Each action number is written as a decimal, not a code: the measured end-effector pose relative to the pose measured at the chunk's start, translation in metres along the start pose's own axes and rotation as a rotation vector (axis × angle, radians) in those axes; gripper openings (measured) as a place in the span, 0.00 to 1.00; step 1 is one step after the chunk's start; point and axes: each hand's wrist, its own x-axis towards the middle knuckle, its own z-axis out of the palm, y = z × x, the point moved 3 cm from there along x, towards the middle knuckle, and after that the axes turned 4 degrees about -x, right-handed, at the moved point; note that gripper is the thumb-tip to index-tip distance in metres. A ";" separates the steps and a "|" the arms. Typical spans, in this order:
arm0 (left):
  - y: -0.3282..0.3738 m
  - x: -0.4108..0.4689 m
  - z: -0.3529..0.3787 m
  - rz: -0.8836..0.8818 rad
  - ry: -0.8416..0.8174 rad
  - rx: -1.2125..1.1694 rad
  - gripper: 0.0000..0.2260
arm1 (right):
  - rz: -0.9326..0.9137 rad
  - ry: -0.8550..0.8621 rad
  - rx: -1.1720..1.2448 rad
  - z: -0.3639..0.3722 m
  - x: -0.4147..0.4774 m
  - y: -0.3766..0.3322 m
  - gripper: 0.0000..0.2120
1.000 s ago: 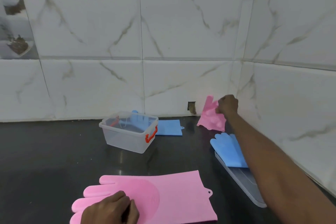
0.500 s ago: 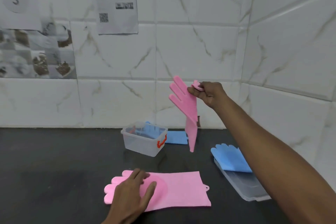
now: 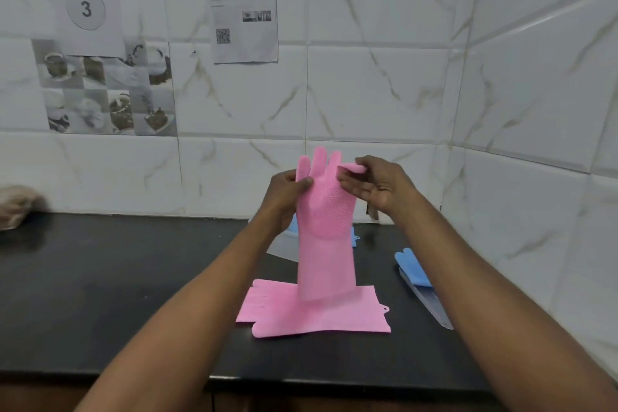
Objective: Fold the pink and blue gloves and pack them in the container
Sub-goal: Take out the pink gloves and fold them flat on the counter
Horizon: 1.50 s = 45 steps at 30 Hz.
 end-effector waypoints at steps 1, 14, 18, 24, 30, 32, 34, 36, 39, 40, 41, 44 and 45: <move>0.007 0.002 -0.004 0.014 -0.022 -0.030 0.12 | -0.015 -0.022 -0.025 -0.009 -0.001 -0.002 0.11; 0.034 0.002 -0.016 -0.028 -0.292 -0.202 0.14 | 0.016 -0.244 -0.123 -0.022 -0.005 0.074 0.27; 0.022 0.001 -0.023 -0.091 -0.216 -0.294 0.16 | -0.122 -0.231 0.075 -0.010 -0.001 0.069 0.17; 0.017 0.002 -0.030 -0.135 -0.162 -0.352 0.17 | -0.150 -0.186 -0.061 -0.001 0.001 0.058 0.16; 0.021 0.010 -0.033 -0.109 -0.035 0.201 0.15 | -0.165 -0.027 -0.201 -0.003 0.008 0.055 0.13; 0.017 0.007 -0.035 -0.200 0.023 0.525 0.14 | -0.232 0.049 -0.336 -0.003 0.010 0.051 0.11; 0.006 -0.002 -0.031 -0.469 -0.102 0.451 0.18 | -0.338 0.087 -0.543 0.000 0.009 0.042 0.11; -0.009 -0.011 -0.021 -0.720 -0.265 0.140 0.30 | -0.479 0.109 -0.826 0.007 0.003 0.033 0.07; -0.027 -0.020 -0.003 -0.774 -0.318 -0.420 0.41 | -0.658 0.088 -1.208 0.025 -0.011 0.035 0.08; -0.033 -0.023 0.001 -0.734 -0.307 -0.559 0.43 | -0.672 0.034 -1.298 0.033 -0.017 0.042 0.10; -0.039 -0.025 0.005 -0.681 -0.310 -0.674 0.43 | -0.666 -0.042 -1.384 0.040 -0.023 0.051 0.11; -0.056 -0.028 0.008 -0.542 -0.323 -0.934 0.38 | -0.550 -0.276 -1.454 0.045 -0.035 0.078 0.21; -0.060 -0.030 0.004 -0.515 -0.326 -1.003 0.39 | -0.523 -0.258 -1.325 0.038 -0.039 0.078 0.22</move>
